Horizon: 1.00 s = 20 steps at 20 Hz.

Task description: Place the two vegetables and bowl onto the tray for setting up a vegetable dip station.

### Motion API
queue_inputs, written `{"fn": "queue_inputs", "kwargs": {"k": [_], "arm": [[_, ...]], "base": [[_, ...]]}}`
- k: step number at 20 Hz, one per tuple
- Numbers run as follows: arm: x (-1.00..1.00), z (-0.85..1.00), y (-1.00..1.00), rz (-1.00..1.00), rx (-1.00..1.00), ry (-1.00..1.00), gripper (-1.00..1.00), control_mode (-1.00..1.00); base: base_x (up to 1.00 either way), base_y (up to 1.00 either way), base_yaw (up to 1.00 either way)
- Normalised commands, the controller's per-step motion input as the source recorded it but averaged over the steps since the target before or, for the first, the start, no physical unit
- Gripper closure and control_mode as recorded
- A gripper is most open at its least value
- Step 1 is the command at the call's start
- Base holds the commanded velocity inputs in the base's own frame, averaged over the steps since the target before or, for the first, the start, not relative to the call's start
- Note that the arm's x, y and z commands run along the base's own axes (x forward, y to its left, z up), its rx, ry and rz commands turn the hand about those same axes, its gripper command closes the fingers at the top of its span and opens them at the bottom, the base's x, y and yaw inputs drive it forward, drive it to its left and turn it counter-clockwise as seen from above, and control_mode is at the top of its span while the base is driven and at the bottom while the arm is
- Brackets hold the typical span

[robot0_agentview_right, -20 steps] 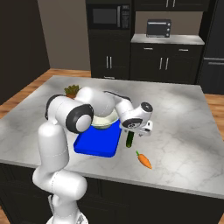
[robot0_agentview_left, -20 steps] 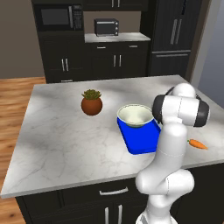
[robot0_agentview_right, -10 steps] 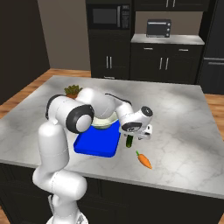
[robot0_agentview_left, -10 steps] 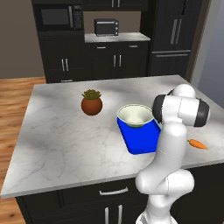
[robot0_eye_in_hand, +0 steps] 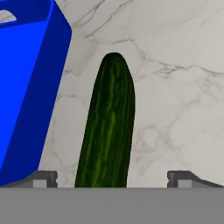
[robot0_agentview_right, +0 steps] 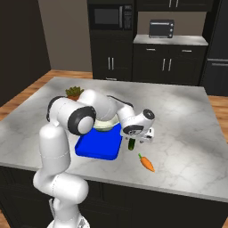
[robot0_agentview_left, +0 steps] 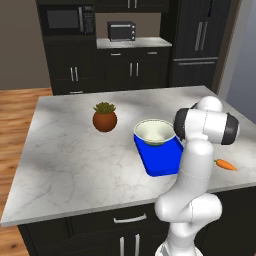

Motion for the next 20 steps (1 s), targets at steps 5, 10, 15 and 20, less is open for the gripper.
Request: {"fn": "queue_inputs", "kwargs": {"k": [5, 10, 15, 20], "arm": [[0.0, -0.09, 0.07, 0.0, 0.0, 0.0, -1.0, -1.0], [0.0, -0.12, 0.0, 0.0, 0.0, 0.0, 1.0, -1.0], [0.0, -0.07, 0.0, 0.0, 0.0, 0.0, 1.0, -1.0], [0.0, 0.0, 0.0, 0.0, 0.0, 0.0, 1.0, -1.0]], "base": [[0.0, 0.0, 0.0], [0.0, 0.0, 0.0], [0.0, 0.0, 0.0], [0.0, 0.0, 0.0]]}}
